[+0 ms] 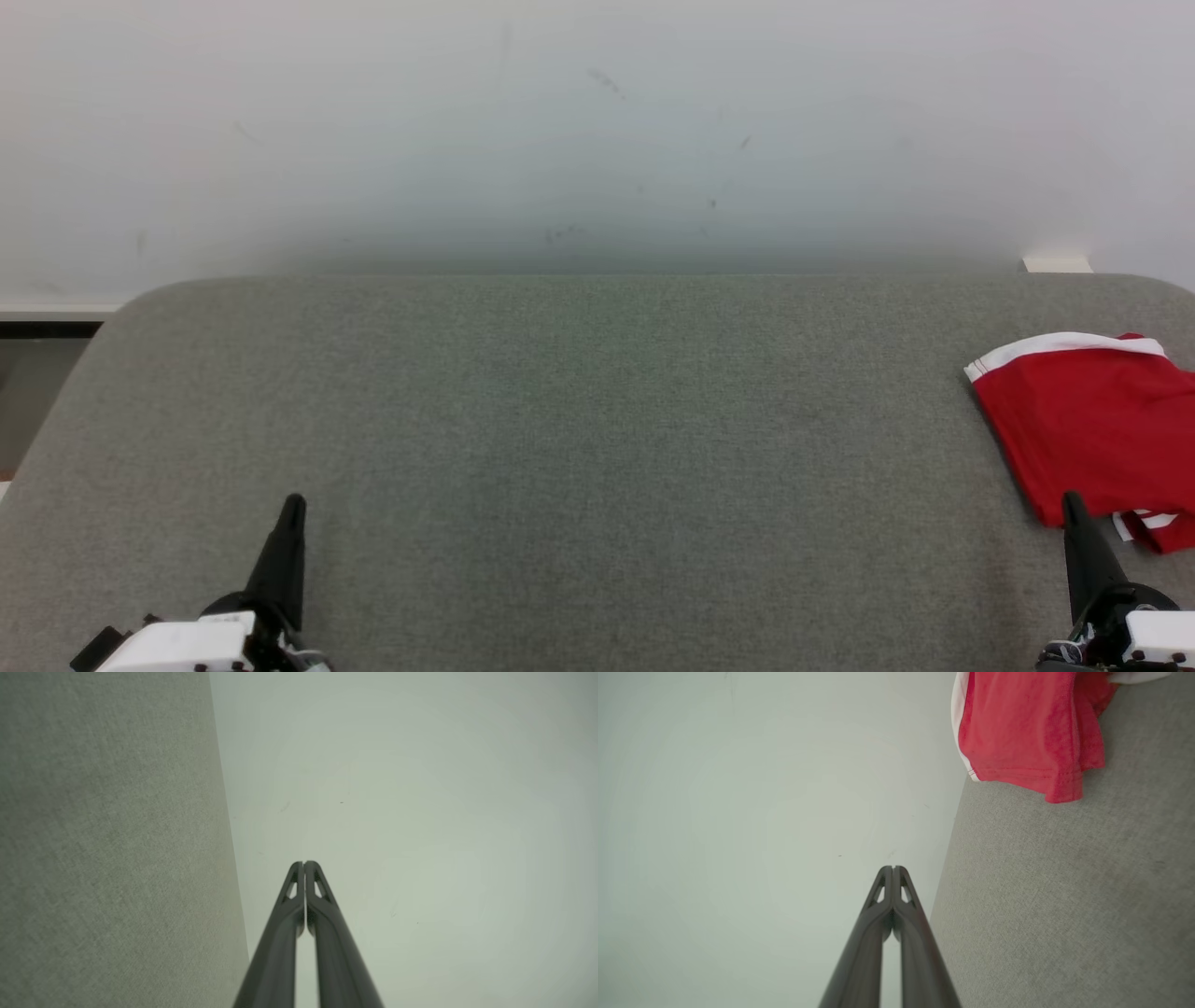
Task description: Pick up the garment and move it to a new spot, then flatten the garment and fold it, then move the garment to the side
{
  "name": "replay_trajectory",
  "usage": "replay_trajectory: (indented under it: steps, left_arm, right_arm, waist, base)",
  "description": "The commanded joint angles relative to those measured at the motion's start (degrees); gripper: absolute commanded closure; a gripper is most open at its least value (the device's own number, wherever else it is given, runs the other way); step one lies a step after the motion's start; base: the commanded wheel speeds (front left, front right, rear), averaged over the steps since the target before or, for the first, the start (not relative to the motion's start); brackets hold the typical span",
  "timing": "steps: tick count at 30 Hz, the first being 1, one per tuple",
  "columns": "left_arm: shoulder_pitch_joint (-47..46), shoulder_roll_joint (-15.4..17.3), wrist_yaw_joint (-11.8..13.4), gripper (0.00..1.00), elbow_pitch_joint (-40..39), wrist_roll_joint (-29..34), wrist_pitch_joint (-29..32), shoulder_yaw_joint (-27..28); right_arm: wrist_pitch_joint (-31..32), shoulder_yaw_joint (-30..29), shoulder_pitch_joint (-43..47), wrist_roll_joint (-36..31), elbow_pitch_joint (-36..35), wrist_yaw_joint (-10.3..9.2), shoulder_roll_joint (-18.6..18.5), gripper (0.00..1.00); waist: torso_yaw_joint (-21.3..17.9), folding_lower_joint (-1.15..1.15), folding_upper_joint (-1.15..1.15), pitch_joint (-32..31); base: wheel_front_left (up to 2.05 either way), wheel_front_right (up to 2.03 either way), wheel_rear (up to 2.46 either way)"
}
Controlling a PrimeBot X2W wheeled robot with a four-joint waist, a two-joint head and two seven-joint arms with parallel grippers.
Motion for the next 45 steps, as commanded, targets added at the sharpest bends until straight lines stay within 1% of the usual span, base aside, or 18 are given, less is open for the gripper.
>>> replay_trajectory:
  steps: [1, 45]
  left_arm:
    - [-0.5, 0.4, -0.2, 1.00, 0.1, -0.2, 0.2, 0.3]
    - [-0.5, 0.0, -0.2, 1.00, 0.1, 0.3, 0.5, 0.7]
  right_arm:
    - [0.3, -0.2, -0.4, 0.1, -0.2, -0.12, -0.4, 1.00]
    - [0.3, -0.2, -0.4, 0.0, -0.2, -0.12, -0.4, 1.00]
  waist:
    - [0.0, 0.00, 0.00, 0.0]
    - [0.0, 0.00, 0.00, 0.0]
  base:
    - [0.00, 0.00, 0.00]
    - [0.00, 0.00, 0.00]
